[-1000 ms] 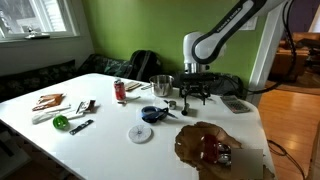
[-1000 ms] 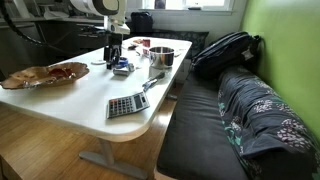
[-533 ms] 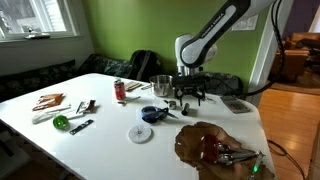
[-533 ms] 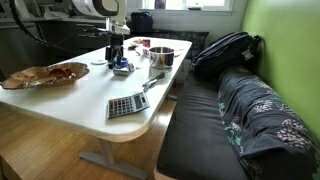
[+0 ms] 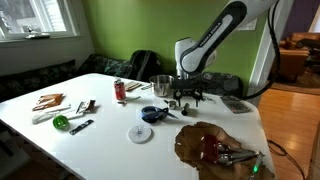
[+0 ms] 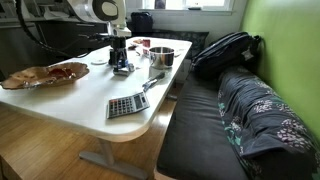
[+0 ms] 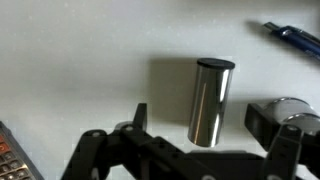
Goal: Put the salt shaker on the wooden tray
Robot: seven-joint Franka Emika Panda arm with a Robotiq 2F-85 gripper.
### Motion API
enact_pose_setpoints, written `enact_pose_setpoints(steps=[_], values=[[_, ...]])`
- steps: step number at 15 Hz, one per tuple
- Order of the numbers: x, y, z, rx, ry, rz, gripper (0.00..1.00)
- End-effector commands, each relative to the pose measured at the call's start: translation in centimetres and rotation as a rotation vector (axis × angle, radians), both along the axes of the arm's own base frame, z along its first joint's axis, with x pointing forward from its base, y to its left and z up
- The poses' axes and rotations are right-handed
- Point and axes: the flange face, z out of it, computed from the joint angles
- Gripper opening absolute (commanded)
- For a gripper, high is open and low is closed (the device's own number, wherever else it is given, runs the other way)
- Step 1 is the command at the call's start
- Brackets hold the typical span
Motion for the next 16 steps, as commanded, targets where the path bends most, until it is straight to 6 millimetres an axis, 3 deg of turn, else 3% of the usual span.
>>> enact_pose_setpoints(steps=[1, 2, 11, 15, 16], values=[[-0.2, 0.9, -1.5, -0.016, -0.017, -0.014, 0.87], [-0.3, 1.1, -1.7, -0.018, -0.020, -0.016, 0.73], [-1.0, 0.9, 1.1, -0.088, -0.111, -0.063, 0.05], [-1.8, 1.0, 1.4, -0.141, -0.097, -0.073, 0.00], [-2.0, 1.0, 1.3, -0.144, -0.089, -0.070, 0.26]])
